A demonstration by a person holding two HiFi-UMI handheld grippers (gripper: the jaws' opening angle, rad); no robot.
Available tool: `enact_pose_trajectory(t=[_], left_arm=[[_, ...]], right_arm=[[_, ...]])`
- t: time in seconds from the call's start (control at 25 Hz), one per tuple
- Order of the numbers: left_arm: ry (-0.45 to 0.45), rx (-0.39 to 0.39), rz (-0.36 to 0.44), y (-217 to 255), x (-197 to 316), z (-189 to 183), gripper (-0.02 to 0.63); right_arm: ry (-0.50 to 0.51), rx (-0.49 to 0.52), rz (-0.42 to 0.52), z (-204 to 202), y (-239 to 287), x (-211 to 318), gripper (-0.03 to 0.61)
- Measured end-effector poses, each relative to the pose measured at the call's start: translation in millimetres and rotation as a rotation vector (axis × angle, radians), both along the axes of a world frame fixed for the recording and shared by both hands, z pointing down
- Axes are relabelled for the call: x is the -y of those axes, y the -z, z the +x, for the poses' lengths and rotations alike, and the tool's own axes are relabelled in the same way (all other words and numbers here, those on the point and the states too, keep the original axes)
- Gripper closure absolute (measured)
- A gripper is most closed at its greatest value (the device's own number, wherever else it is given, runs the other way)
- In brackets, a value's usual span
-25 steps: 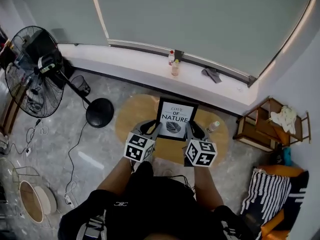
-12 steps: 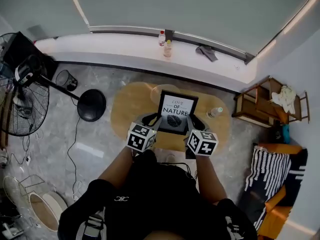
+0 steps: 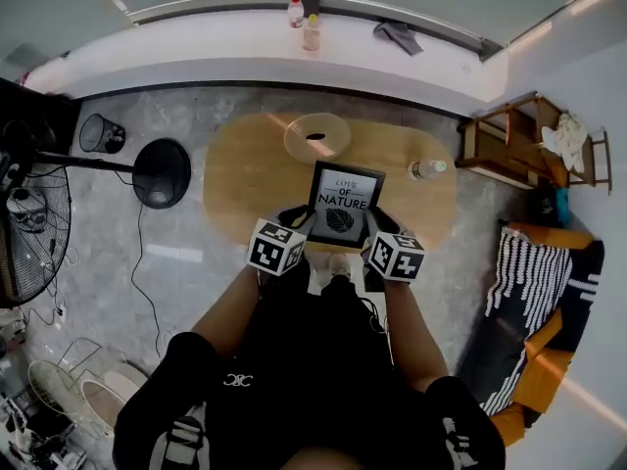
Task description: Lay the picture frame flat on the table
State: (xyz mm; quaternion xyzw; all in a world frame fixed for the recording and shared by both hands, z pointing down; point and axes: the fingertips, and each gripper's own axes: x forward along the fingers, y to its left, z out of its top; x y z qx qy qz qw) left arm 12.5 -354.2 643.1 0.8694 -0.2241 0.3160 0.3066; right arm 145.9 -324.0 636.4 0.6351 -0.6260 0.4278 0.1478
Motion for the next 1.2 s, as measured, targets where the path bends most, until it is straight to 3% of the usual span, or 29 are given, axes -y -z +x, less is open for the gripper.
enact_pose_trajectory(t=[0.48,0.84,1.2], left_arm=[[-0.088,0.087,-0.23,-136,3,-3,0.518],[-0.036,0.172,-0.425,-261,18,-30,0.52],[0.015,0.198,-0.496,-347,21,-42,0.522]], right_arm=[[-0.039,0.088,-0.238,-3,-146,-1,0.488],[-0.014,0.111,-0.386,-29,-271,21,0.488],[0.016,0.1,-0.48,-38,-355,28,0.488]])
